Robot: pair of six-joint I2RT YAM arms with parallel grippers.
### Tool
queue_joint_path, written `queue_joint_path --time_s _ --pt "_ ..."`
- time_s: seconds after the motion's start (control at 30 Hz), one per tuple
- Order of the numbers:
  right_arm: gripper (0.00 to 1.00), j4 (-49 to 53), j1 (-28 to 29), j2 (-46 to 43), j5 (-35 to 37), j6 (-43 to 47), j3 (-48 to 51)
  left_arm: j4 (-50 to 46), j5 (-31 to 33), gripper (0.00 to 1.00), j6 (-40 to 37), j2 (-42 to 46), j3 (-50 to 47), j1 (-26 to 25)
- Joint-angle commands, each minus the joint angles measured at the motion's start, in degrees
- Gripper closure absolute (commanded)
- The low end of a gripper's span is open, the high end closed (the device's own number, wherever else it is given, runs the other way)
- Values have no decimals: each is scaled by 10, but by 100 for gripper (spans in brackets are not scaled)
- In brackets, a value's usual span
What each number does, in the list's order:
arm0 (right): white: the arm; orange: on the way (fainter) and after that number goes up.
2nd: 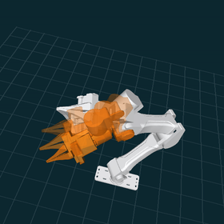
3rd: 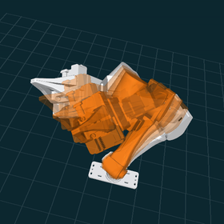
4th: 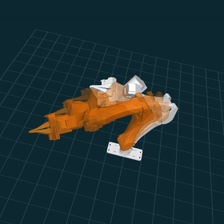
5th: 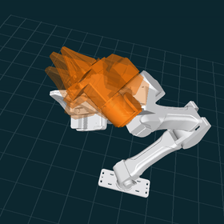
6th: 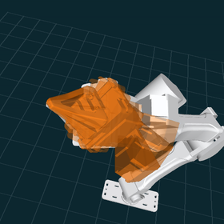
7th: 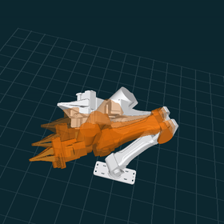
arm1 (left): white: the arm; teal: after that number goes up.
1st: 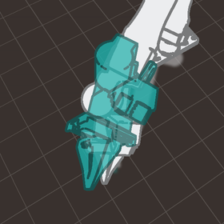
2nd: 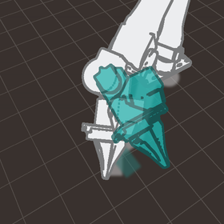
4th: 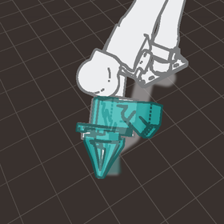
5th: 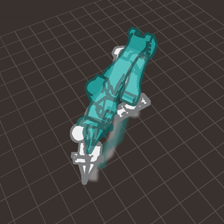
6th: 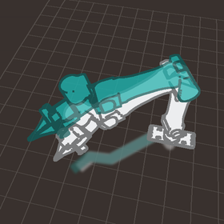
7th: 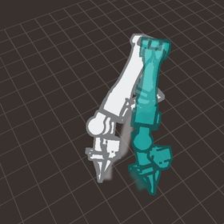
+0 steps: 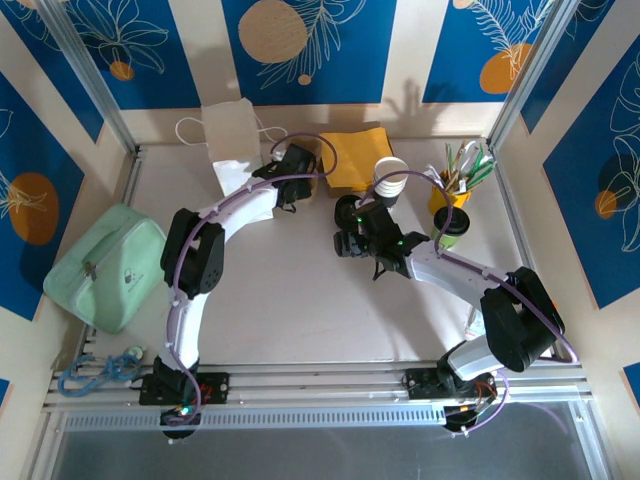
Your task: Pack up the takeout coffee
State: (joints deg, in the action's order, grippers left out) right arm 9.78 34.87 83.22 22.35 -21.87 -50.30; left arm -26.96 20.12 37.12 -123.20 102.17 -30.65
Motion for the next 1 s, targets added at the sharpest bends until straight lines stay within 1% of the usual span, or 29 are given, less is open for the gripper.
queue_joint_path --time_s 0.0,0.13,0.27,0.43,0.63,0.87,0.97 --pt "18 6 1 5 10 5 -16 31 -16 40 18 -3 -6 12" --pt "18 10 0 6 11 6 -19 34 -13 40 35 -2 -11 17" --pt "18 11 0 6 12 5 -19 29 0 33 56 -2 -15 18" --pt "18 11 -1 5 14 5 -19 43 -9 33 66 -7 -22 23" --pt "18 13 -1 7 12 4 -21 50 -19 40 64 -11 -19 24" --pt "18 16 -2 11 12 4 -23 56 -25 43 60 -10 -19 25" --pt "18 18 -2 11 13 4 -23 65 -38 46 60 -9 -22 28"
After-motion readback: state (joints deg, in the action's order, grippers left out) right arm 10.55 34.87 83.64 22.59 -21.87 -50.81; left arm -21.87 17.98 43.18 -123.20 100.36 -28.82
